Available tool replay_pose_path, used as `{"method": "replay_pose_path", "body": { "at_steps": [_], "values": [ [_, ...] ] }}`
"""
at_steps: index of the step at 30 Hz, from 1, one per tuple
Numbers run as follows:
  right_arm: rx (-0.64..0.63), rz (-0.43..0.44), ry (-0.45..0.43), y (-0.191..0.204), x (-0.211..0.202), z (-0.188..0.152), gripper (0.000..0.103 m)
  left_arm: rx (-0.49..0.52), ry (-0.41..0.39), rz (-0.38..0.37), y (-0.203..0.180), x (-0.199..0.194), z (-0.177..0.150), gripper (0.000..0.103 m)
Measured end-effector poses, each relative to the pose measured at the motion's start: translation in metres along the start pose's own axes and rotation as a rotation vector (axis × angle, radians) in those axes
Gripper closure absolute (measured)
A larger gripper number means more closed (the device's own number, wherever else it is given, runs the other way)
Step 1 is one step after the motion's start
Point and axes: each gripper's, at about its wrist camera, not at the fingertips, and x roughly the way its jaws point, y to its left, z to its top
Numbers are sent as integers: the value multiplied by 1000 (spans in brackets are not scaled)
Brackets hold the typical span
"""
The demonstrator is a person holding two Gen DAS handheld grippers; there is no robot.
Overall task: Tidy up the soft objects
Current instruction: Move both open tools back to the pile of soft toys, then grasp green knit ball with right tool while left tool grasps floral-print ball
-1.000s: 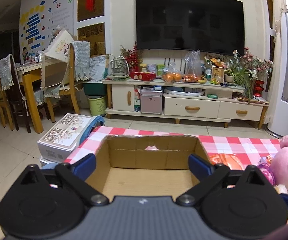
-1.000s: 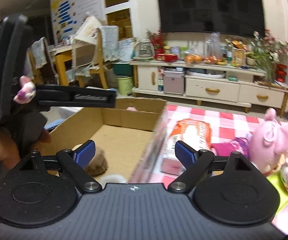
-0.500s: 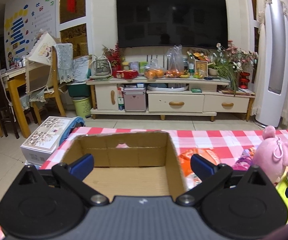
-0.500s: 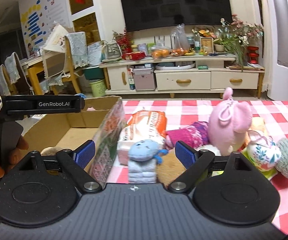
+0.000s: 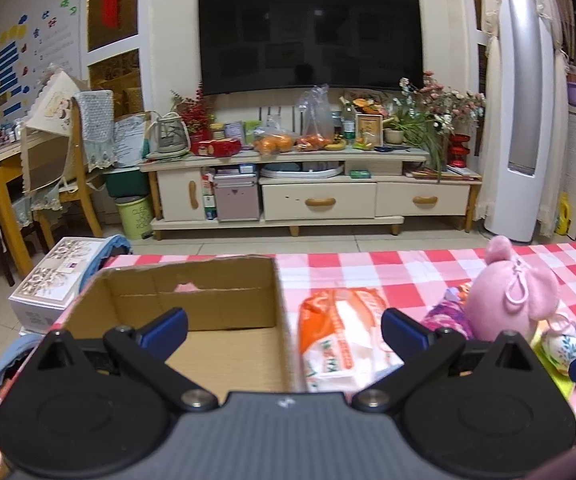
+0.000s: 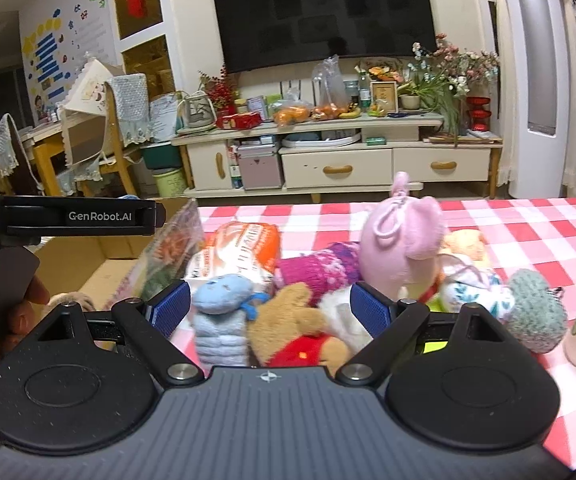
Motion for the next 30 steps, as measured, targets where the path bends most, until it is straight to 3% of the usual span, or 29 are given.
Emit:
{"method": "replay_pose_path", "body": {
  "at_steps": [13, 30],
  "values": [
    [51, -81, -11, -25, -8, -15, 0, 88, 10, -66, -43, 6, -11, 1],
    [64, -256, -57, -53, -21, -34, 0, 173, 15, -158, -99, 7, -25, 1]
  ]
}}
